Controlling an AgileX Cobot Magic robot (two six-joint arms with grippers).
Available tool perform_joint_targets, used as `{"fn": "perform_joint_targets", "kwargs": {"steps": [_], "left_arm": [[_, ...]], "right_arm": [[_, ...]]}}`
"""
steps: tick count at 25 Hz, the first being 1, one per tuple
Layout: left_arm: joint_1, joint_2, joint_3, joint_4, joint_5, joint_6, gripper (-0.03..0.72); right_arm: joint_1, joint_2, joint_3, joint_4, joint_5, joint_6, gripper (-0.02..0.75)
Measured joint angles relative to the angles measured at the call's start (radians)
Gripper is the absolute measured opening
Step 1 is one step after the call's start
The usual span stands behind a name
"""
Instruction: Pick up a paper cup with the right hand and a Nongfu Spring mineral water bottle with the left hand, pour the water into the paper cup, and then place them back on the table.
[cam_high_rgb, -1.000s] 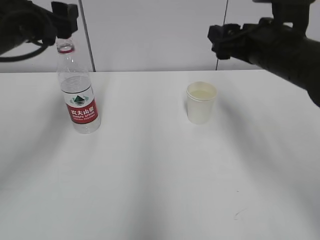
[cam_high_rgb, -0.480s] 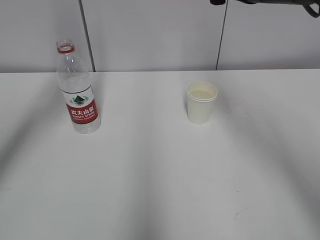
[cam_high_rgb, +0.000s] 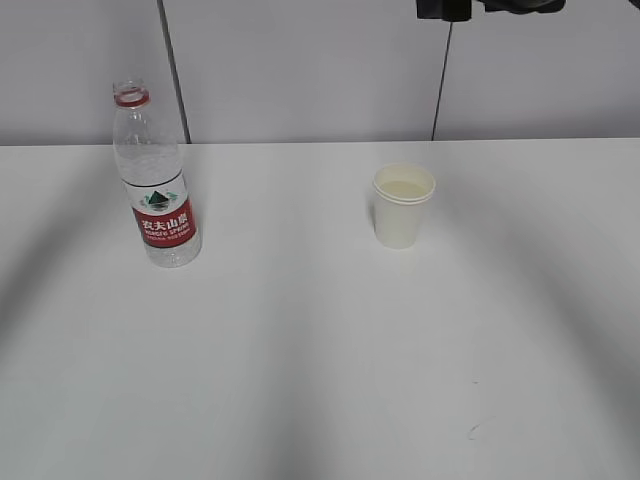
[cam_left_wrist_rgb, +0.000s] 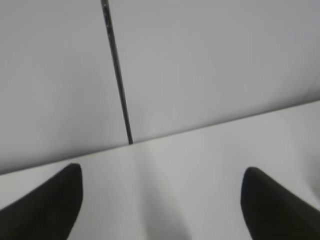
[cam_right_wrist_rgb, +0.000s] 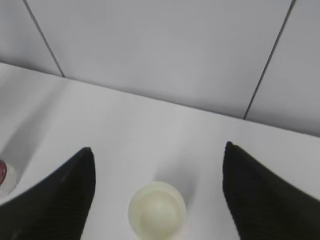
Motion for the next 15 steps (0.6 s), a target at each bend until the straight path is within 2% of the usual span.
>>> {"fn": "perform_joint_targets", "kwargs": {"steps": [5,11,15], "left_arm": [[0.035,0.0,-0.062,0.046,0.305,-0.027,0.586],[0.044,0.0,-0.14,0.108,0.649,-0.064,0.586],[0.044,0.0,-0.164,0.129,0.766,-0.096,0.586]], "right_arm": [[-0.005,0.0,-0.099,0.002,0.286,0.041,0.592],[-0.005,0.0,-0.186,0.002,0.596,0.075,0.591],[-0.005,0.0,-0.193,0.002,0.728,0.116,0.591]]}}
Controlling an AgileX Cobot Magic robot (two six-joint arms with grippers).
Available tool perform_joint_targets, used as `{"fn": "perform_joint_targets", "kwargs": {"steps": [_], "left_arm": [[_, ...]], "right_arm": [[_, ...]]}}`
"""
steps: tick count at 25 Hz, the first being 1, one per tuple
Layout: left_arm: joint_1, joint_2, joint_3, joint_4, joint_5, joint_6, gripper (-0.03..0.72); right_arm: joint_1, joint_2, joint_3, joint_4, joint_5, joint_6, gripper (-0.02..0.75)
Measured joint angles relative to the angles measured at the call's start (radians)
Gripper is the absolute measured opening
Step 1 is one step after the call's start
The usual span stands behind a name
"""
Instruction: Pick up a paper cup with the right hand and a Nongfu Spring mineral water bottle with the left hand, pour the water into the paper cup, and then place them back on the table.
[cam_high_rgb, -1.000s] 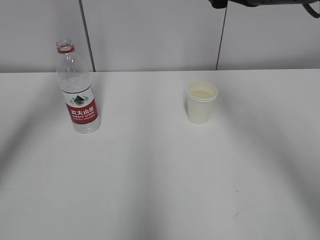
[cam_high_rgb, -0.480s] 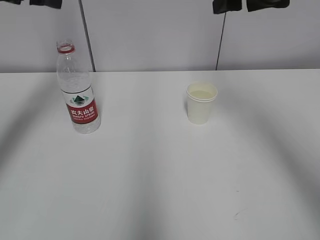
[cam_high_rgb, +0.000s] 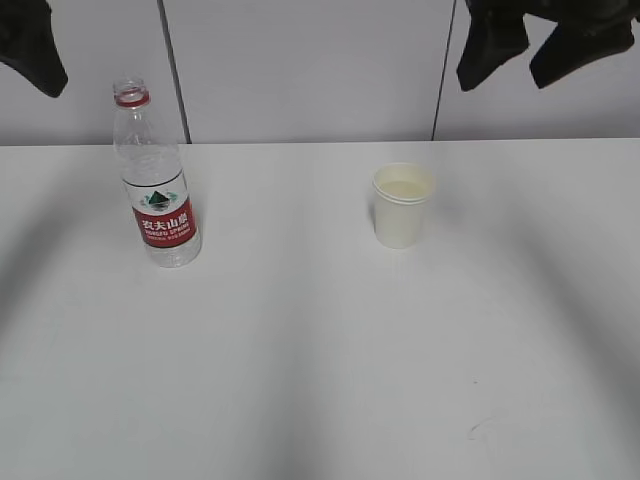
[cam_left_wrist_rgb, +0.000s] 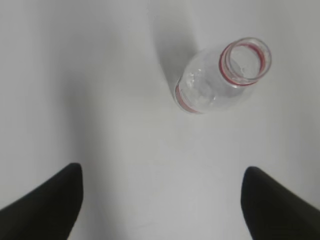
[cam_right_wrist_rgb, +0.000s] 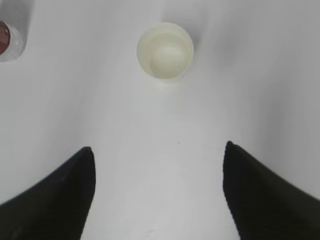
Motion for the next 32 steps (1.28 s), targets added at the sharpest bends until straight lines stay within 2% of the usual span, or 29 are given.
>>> {"fn": "perform_joint_targets", "kwargs": {"steps": [4,12,17,22,32], "left_arm": [[0.0,0.0,-0.002,0.013,0.008,-0.025,0.586],[0.0,-0.012,-0.002,0.013,0.01,-0.055,0.586],[0.0,-0.107,0.019,0.013,0.01,-0.059,0.585],[0.0,-0.275,0.156,-0.024,0.011,-0.059,0.573],[0.0,-0.704,0.526,-0.032,0.026,-0.06,0.564]], "right_arm": [[0.0,0.0,-0.004,-0.002,0.053,0.014,0.591],[-0.014,0.0,-0.006,-0.089,0.062,0.074,0.591],[-0.022,-0.032,-0.002,-0.093,0.064,0.084,0.595],[-0.024,-0.166,0.121,-0.097,0.064,0.084,0.592],[-0.024,-0.537,0.477,-0.057,0.065,0.086,0.591]]}}
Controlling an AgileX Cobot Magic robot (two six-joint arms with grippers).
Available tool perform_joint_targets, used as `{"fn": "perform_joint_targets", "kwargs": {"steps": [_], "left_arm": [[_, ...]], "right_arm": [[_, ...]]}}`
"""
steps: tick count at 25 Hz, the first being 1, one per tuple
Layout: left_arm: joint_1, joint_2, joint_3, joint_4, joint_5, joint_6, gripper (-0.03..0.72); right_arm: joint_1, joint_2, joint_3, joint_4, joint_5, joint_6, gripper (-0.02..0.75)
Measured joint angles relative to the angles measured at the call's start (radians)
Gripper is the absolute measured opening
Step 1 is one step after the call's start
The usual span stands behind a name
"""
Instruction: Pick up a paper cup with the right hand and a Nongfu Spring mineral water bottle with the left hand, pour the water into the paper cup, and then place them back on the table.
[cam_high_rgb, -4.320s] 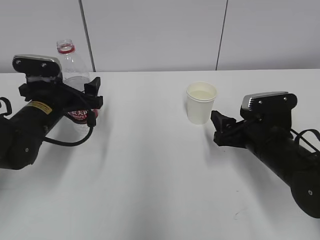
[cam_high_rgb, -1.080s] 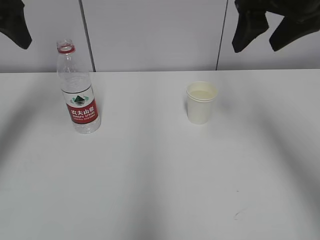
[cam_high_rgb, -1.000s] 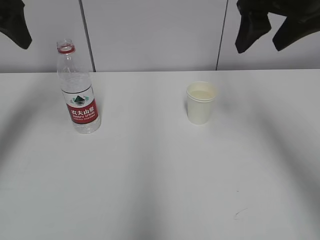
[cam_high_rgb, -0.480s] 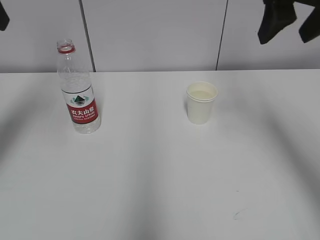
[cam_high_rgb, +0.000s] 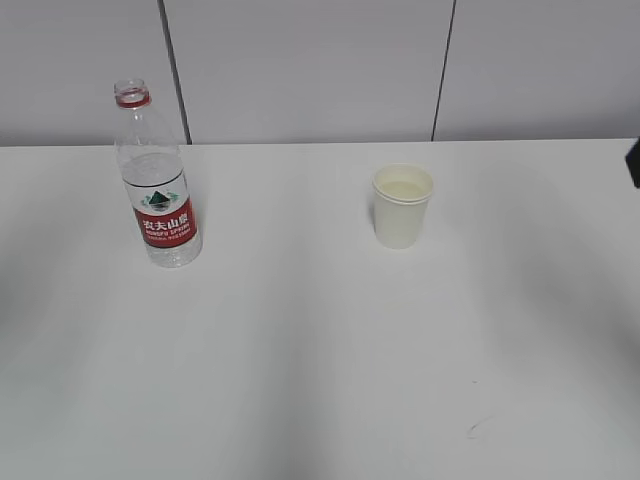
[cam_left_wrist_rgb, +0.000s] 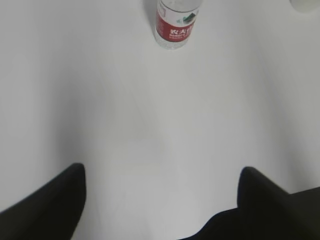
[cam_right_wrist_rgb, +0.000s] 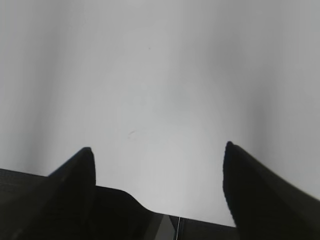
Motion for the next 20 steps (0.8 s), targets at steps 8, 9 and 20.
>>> {"fn": "perform_joint_targets", "kwargs": {"steps": [8,9,20], "left_arm": [[0.0,-0.289,0.184,-0.004,0.003,0.0,0.564],[0.0,-0.327,0.209,-0.004,0.004,0.0,0.564],[0.0,-0.702,0.433,-0.053,0.01,0.0,0.564]], "right_arm": [[0.0,-0.341,0.259,0.0,0.002,0.0,0.591],[0.0,-0.382,0.287,0.0,0.002,0.0,0.591],[0.0,-0.891,0.522,-0.002,0.018,-0.01,0.591]]}}
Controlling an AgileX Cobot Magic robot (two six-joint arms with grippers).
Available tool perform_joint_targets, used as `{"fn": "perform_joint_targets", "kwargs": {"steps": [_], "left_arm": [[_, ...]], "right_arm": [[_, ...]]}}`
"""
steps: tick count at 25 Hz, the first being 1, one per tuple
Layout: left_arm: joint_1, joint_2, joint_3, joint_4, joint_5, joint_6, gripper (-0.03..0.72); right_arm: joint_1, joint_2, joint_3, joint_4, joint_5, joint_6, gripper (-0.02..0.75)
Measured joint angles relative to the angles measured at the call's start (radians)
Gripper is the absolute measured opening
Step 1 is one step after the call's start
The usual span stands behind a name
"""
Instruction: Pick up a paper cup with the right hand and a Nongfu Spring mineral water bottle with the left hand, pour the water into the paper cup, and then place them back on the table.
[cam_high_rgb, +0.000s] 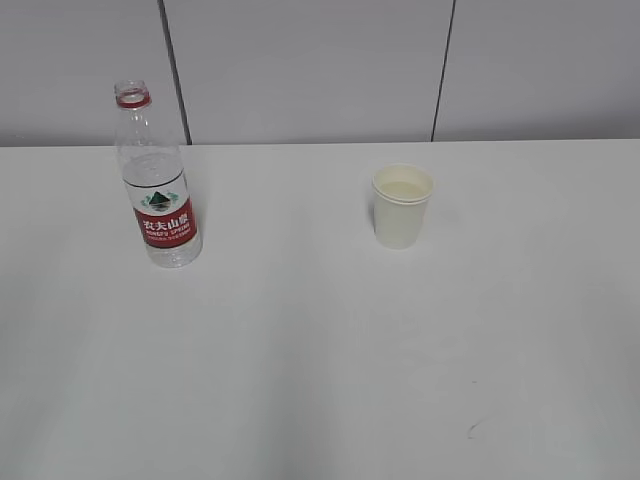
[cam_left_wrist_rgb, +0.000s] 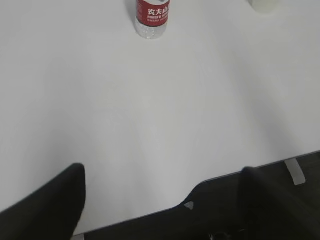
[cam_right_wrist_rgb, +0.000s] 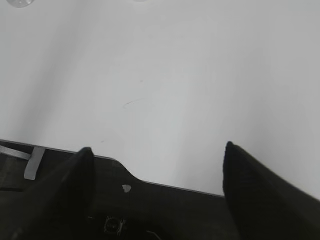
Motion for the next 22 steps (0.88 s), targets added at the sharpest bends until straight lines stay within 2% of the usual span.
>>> {"fn": "perform_joint_targets", "kwargs": {"steps": [9,16,22], "left_arm": [[0.0,-0.217,0.126,-0.019,-0.042,0.001,0.564],[0.0,-0.255,0.207,-0.023,-0.139,0.001,0.564],[0.0,-0.255,0.216,-0.021,-0.158,0.001,0.564]], "right_arm": [[0.0,-0.215,0.12,-0.083,-0.005,-0.027,0.591],[0.0,-0.225,0.168,-0.125,-0.097,-0.034,0.591],[0.0,-0.225,0.17,-0.132,-0.105,-0.034,0.591]]}}
